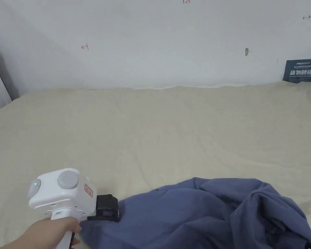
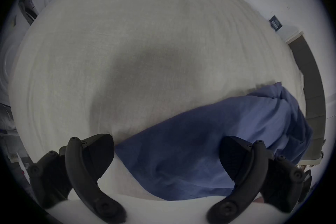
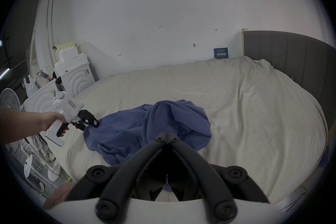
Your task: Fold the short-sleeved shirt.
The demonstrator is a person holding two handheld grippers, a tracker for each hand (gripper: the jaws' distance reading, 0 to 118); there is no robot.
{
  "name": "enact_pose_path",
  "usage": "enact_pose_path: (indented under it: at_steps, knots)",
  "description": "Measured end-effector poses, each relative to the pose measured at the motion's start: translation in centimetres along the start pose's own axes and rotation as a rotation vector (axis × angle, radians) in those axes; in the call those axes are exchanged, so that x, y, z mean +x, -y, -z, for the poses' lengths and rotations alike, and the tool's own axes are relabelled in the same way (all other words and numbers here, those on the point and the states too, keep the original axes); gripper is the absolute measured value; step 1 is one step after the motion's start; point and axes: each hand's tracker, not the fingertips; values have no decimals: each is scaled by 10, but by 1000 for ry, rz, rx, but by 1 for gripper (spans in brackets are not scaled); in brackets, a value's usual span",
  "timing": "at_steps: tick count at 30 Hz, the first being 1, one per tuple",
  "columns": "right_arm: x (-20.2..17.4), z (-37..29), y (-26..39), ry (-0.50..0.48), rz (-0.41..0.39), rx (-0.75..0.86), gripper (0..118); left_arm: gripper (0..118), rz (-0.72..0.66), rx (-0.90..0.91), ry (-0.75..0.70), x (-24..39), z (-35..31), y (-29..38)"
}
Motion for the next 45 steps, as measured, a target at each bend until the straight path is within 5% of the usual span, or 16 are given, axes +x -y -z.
enact_pose_path:
  at_steps: [2,5,6,10,16,22,23,25,26,27,33,40,42,44,45]
  knots:
    - [-1,0,0,-4,-2,-4,0,108,-4,36,-5,8,-10,9]
    - [-1,0,3,-7,-5,-6,0,18,118,140,-130,22,-26,16]
    - [-1,0,3,-7,-5,-8,0,6,164,128,-61,27,-27,19]
    - [4,3,2,-5,10,-18,0,6,298,91,-108,44,-18,31]
    - [34,34,-69,-32,-23,63,0,6,194,172,-100,5,-39,25]
    - [41,170,-154,-82,-119,-321,4,6,203,181,-143,-23,-38,35]
    - [42,196,-160,-91,-107,-401,11,6,203,178,-132,-23,-38,36]
    - [44,244,-164,-79,-34,-576,85,6,210,171,-124,-19,-35,36]
    - [45,264,-163,-37,1,-610,110,6,212,173,-121,-19,-34,37]
    - [44,273,-160,-11,23,-618,118,6,214,176,-116,-19,-33,36]
    - [42,354,-141,108,18,-757,112,6,206,173,-77,-23,-29,40]
    - [-9,377,-115,11,-272,-931,106,6,204,142,-75,-20,-23,38]
    - [-18,377,-106,60,-351,-935,105,6,228,133,-89,-20,-19,36]
    - [-13,374,-112,43,-307,-915,93,6,263,134,-110,-16,-19,37]
    - [-10,371,-115,24,-277,-919,74,6,268,133,-113,-13,-21,39]
